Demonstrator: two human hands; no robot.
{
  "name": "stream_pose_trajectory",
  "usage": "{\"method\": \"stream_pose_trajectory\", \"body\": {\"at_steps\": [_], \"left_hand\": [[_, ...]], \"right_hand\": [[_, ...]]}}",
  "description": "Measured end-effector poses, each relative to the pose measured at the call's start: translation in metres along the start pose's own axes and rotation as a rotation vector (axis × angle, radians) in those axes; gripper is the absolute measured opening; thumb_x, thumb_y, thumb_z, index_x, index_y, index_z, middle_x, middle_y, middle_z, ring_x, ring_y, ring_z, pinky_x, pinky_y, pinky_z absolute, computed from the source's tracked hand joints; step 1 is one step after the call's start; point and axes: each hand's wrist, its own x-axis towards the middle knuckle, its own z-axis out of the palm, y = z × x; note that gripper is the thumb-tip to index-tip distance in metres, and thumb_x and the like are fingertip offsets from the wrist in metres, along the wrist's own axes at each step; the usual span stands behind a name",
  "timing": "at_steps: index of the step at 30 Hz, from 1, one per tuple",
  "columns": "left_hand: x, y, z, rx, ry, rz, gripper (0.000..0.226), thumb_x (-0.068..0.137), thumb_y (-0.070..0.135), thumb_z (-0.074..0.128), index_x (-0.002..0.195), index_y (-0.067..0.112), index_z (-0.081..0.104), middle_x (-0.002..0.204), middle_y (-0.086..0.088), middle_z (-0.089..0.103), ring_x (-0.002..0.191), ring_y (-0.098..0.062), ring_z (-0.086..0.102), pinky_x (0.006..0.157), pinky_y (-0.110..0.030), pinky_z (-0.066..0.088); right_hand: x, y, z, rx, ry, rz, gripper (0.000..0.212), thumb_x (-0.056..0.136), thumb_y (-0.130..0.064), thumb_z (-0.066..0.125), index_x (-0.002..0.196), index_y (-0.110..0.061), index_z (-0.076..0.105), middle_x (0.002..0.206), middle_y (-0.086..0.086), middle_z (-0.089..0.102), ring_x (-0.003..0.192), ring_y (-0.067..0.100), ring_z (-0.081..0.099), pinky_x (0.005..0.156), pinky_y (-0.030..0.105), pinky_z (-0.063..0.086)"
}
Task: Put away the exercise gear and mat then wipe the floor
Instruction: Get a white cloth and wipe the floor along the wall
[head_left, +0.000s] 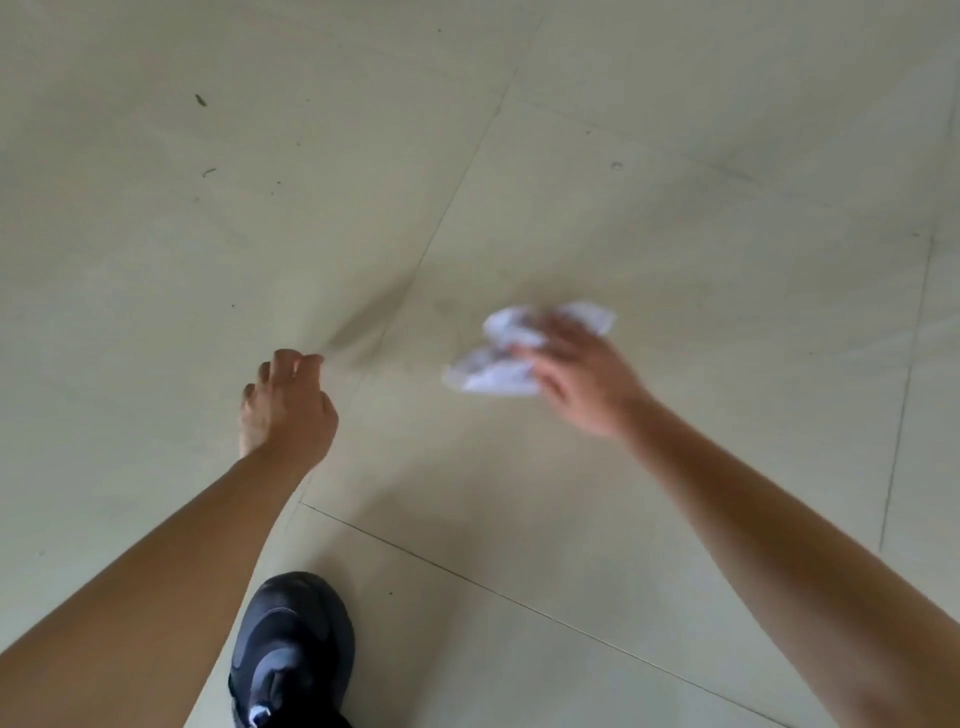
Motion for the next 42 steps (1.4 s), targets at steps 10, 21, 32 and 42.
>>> {"method": "stream_pose_trajectory", "body": {"at_steps": [10,21,32,42], "left_hand": [[-0.004,0.111,0.026,-0.134,-0.034,0.385,0.030,0.088,0.015,0.053,0.116,0.012,0.063,0.114,-0.009,0.056,0.098,-0.032,0.056,0.080,-0.044,0.051],[0.005,0.184,-0.180,-0.432,-0.544,0.301,0.059,0.089,0.027,0.062,0.144,0.027,0.041,0.150,-0.003,0.033,0.135,-0.021,0.040,0.109,-0.033,0.036],[-0.011,0.192,-0.630,-0.897,-0.589,0.166,0.017,0.090,0.022,0.067,0.107,0.020,0.065,0.102,-0.001,0.071,0.092,-0.018,0.066,0.088,-0.037,0.054],[0.043,0.251,-1.001,-0.872,-0.039,0.483,0.019,0.088,0.032,0.063,0.091,0.016,0.073,0.076,-0.001,0.068,0.068,-0.015,0.059,0.064,-0.025,0.045]], "right_hand": [[-0.049,-0.010,0.007,-0.054,0.208,0.903,0.041,0.097,-0.026,0.040,0.129,-0.014,0.062,0.140,0.017,0.056,0.121,0.041,0.051,0.109,0.049,0.036],[0.025,-0.065,-0.238,0.888,0.033,1.106,0.027,0.080,-0.029,0.071,0.106,-0.028,0.066,0.084,-0.015,0.066,0.081,0.009,0.064,0.063,0.019,0.047],[0.165,-0.150,-0.654,1.137,0.111,1.253,0.036,0.077,-0.055,0.061,0.086,-0.023,0.075,0.101,0.013,0.075,0.102,0.032,0.070,0.096,0.048,0.054],[0.270,-0.153,-0.991,0.575,0.552,1.161,0.049,0.094,-0.058,0.052,0.081,-0.011,0.062,0.078,0.003,0.067,0.077,0.023,0.063,0.062,0.029,0.039]]}}
